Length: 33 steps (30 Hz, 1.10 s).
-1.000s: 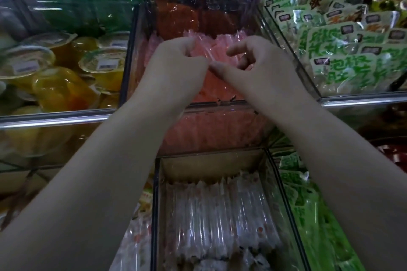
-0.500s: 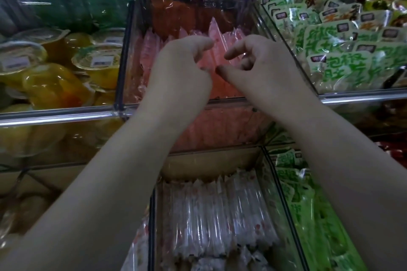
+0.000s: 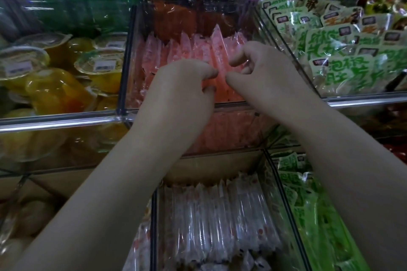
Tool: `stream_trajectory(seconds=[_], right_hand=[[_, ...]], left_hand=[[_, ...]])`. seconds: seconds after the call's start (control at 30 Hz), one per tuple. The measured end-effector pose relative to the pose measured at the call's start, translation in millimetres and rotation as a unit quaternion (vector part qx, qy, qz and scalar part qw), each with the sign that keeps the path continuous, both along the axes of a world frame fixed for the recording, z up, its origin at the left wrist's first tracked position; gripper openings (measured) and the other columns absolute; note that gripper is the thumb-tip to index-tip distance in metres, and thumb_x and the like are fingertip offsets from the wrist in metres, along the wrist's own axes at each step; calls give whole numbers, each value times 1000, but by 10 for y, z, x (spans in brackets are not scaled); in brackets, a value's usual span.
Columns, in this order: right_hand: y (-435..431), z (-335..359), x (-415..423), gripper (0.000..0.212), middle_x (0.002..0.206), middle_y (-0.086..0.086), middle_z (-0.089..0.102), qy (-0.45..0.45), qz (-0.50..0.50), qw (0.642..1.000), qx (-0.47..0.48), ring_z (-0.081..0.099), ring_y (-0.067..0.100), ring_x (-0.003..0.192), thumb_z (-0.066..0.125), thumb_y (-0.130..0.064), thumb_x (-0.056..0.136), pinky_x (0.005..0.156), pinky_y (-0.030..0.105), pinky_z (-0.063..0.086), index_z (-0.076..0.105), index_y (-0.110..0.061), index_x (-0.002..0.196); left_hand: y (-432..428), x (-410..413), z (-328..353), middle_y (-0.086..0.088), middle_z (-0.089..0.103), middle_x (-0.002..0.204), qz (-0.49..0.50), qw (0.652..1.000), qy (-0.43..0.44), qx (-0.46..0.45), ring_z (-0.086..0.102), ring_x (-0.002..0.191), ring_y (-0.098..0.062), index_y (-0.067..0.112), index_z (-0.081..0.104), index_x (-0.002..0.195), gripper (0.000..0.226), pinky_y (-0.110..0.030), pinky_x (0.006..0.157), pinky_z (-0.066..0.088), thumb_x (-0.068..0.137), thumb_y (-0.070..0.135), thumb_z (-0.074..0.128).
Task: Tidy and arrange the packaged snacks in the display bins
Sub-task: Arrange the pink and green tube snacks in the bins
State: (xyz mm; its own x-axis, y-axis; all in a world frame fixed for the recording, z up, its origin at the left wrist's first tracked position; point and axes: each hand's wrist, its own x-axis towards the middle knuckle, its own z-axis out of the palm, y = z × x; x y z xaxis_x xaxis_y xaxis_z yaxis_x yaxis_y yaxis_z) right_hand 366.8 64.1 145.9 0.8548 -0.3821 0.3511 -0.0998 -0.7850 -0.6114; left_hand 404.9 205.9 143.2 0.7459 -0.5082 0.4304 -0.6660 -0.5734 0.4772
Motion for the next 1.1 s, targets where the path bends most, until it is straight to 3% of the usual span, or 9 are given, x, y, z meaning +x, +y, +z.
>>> stream_trajectory(seconds=[0.1,0.2,0.33,0.47,0.57,0.7,0.9,1.1], right_hand=[[5,-21,-5,7,73,-12,51,-24,-12,999,-22,48,2,68,59,-21,87,58,15,33,59,-18,81],[68,-65,-95,8,80,-11,59,-72,-1,997,-25,55,1,73,61,-23,91,63,10,39,65,-19,87],[223,-120,-325,17,101,-11,64,-141,39,988,54,59,-3,93,56,-21,97,79,6,43,68,-17,109],[444,-225,-594,33,121,-9,64,-173,86,959,206,57,-4,113,47,-28,100,98,16,45,61,-15,127],[547,-289,-785,50,132,-7,60,-167,91,950,248,53,0,123,41,-45,94,108,30,43,56,-18,133],[669,-282,-1077,60,141,-9,53,-156,103,942,278,47,2,130,36,-58,91,112,36,38,49,-26,140],[903,-417,-1581,71,147,-9,47,-151,114,942,277,42,2,134,34,-64,86,115,38,34,43,-25,145],[1214,-745,-2096,61,143,-12,50,-125,95,945,286,45,-1,131,35,-57,92,112,35,38,46,-25,142]], left_hand=[[8,-27,-90,-3,66,125,-23,995,-52,-79,58,119,-17,14,71,116,33,-24,103,39,89,12,52],[53,-94,-140,2,66,122,-46,984,-35,-170,56,115,-3,15,68,121,33,-15,99,43,93,11,51],[111,-368,-154,25,62,117,-105,936,147,-302,54,110,15,22,59,131,36,-7,94,43,99,9,49],[171,-549,-193,14,63,129,-141,849,304,-409,54,122,4,24,57,132,34,-30,110,40,101,17,44],[250,-694,-147,13,61,132,-146,826,337,-427,54,121,4,25,54,133,34,-28,111,38,104,20,37],[405,-931,-114,15,55,138,-160,832,339,-410,50,125,5,26,49,138,38,-28,112,35,103,28,34],[694,-1408,-281,16,54,140,-176,828,337,-412,49,125,7,32,50,134,35,-26,110,35,105,27,32],[1009,-1854,-626,23,53,136,-164,829,358,-398,47,127,7,34,47,139,41,-25,109,35,102,22,33]])
